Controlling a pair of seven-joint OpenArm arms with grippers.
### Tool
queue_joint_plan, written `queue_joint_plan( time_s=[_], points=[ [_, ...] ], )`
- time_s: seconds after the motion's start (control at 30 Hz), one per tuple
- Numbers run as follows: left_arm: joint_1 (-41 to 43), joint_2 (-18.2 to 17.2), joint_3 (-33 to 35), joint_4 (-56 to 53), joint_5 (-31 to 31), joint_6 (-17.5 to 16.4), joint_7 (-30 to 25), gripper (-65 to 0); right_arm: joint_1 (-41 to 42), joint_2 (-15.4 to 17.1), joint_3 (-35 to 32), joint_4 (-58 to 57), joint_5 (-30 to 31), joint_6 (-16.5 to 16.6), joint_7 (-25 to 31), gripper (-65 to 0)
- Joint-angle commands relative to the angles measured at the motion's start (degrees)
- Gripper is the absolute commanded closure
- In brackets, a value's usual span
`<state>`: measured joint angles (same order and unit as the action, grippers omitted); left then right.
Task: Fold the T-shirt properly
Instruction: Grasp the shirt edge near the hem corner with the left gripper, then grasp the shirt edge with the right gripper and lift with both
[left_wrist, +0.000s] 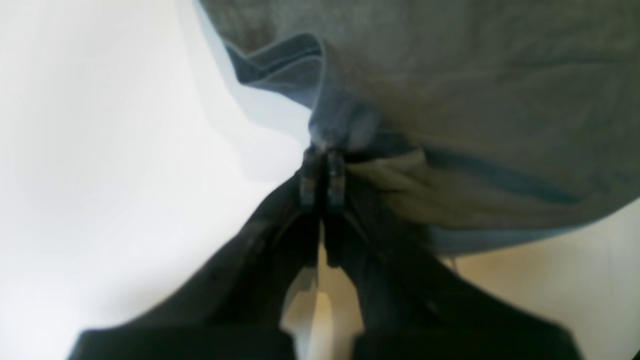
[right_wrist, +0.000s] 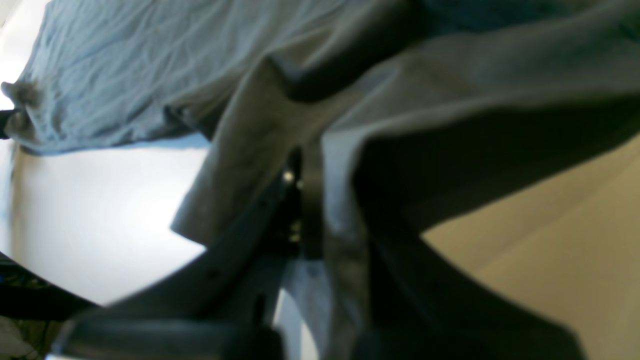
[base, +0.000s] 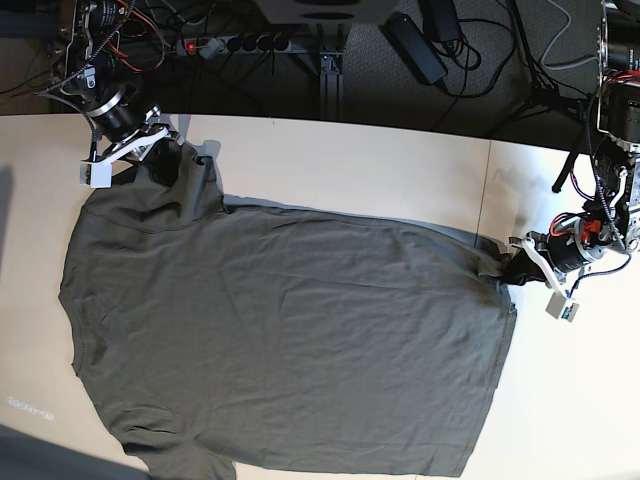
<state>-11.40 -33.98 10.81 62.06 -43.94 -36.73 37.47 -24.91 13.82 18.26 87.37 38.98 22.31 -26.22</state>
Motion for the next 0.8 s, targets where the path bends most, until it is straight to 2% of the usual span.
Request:
queue_joint_plan(
  time_s=[0.0,0.3,0.5,0.63,0.77],
  points=[
    [-0.81,-1.16,-0.33,0.39,0.31,-3.27,0.5,0.0,-0.33,0.61,0.26,-0.09,-2.19,-0.37,-2.36,0.0],
    [-0.83,-2.4,-0.68,0.39,-3.19,-3.27,0.48,0.0,-0.33,0.63,0.26,-0.09,-2.14,-0.33,-2.54,0.0],
    [-0.83,-3.85,-2.58,0.48,-10.64,-3.27,5.29,0.0,-0.33,0.63,0.26,-0.07,-2.01,1.11,-2.97,0.0],
    [-0.81,-4.83,-2.64,0.92,-12.44,-3.27,7.76,0.0,-0.37,0.66,1.51,1.18,-0.76,2.25,-4.76,0.0],
    [-0.81,-6.4,-2.64,2.8,-13.77,-3.27,8.26,0.0,-0.66,1.4,5.64,5.2,2.34,2.8,-8.35,0.0]
  ],
)
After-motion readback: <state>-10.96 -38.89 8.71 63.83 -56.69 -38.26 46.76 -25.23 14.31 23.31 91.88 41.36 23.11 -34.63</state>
